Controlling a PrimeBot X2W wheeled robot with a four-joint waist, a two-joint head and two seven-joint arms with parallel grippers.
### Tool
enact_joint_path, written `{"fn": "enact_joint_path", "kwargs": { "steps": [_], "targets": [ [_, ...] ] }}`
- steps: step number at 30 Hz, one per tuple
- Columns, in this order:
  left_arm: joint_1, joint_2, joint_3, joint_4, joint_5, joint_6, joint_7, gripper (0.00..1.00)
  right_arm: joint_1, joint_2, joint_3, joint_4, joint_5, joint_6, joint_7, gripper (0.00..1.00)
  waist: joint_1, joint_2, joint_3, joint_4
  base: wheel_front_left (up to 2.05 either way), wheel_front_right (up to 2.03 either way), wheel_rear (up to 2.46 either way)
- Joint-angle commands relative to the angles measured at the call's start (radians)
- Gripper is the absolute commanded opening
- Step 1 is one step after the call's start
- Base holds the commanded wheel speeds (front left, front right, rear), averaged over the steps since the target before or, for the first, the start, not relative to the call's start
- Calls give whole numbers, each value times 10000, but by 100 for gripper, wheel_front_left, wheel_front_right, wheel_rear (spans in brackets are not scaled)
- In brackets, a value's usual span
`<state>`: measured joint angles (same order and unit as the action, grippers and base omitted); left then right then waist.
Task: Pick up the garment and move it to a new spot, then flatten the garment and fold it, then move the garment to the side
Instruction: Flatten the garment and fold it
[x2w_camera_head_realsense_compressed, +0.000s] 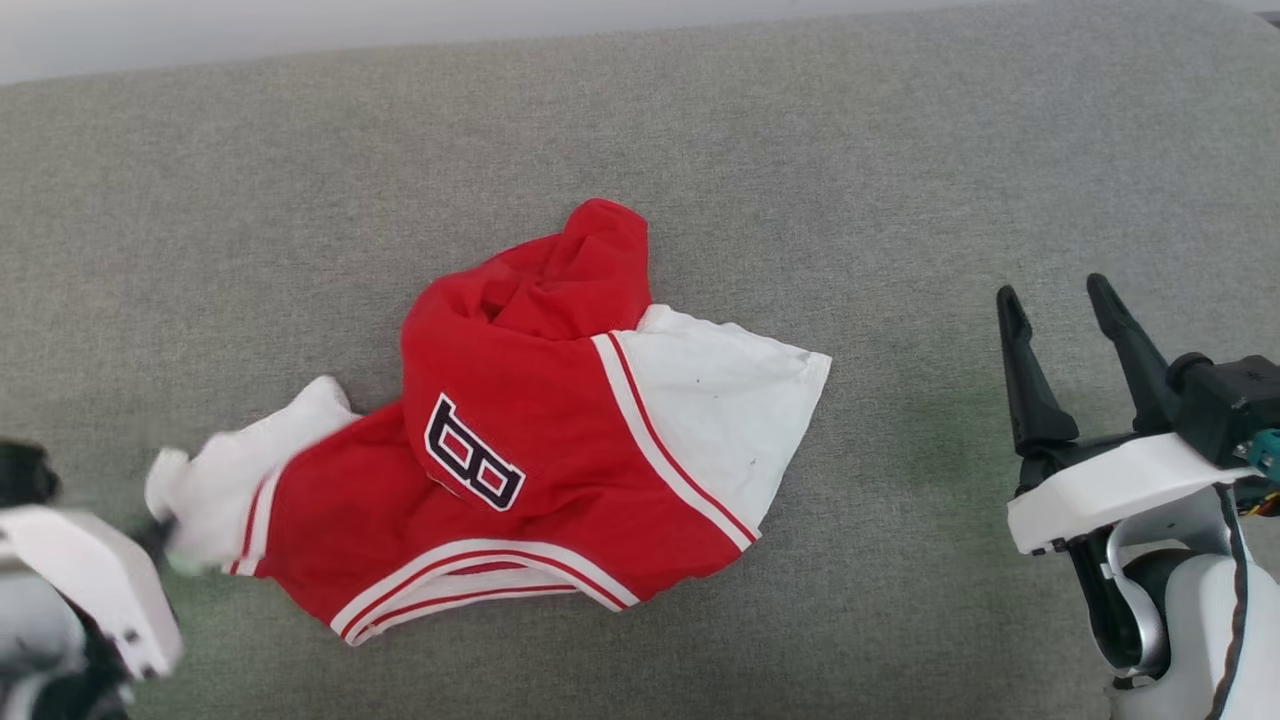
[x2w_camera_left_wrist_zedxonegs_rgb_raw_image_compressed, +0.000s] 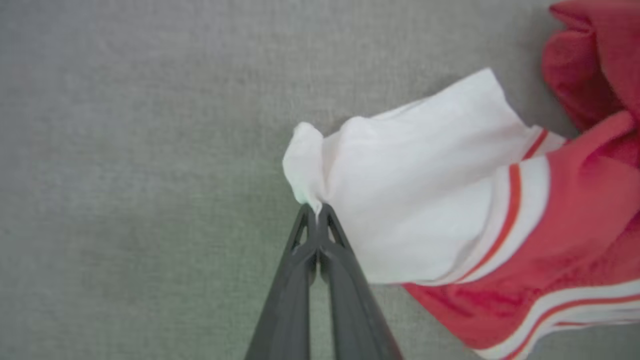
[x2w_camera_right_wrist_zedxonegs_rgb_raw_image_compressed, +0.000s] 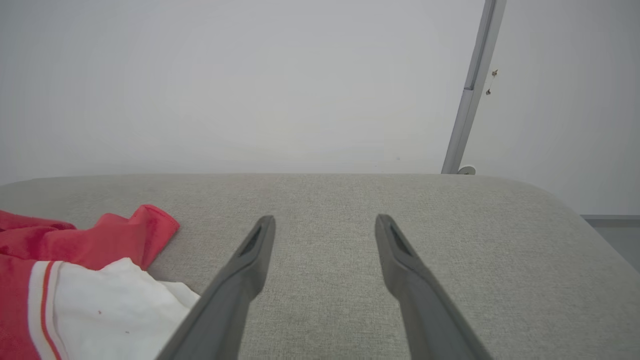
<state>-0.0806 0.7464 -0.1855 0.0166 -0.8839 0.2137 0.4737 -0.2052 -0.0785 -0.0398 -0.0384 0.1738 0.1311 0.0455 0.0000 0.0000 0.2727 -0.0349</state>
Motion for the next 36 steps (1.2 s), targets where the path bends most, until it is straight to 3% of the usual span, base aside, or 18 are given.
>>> {"fn": "enact_joint_path", "kwargs": {
  "steps": [1,7,8,11,23,29,36],
  "targets": [
    [133,-86,-49,12,-124,51,78,0,-37,9,-16,8,3,-7,38,100,0,0,4,2,0,0,0],
    [402,-183,-299,113,-314,-42,456,0,-100,63,60,150,66,-7,61,100,0,0,18,16,0,0,0],
    [344,-158,-262,98,-320,-76,413,7,-108,69,66,166,66,-5,59,100,0,0,12,25,0,0,0],
    [137,53,-176,-87,-279,-218,404,100,-111,90,69,186,75,-5,64,100,0,0,-7,53,0,0,0],
    [-1628,1211,-760,-889,-111,-1305,2040,100,-249,112,263,34,209,-5,13,100,0,0,162,-192,0,0,0],
    [-2425,1187,-1413,119,91,-1692,2789,100,-321,148,409,-31,301,-5,-59,100,0,0,359,-512,0,0,0],
    [-2938,820,-1859,1583,330,-1952,2866,100,-345,180,530,-182,345,-5,-213,100,0,0,518,-768,0,0,0]
  ]
}}
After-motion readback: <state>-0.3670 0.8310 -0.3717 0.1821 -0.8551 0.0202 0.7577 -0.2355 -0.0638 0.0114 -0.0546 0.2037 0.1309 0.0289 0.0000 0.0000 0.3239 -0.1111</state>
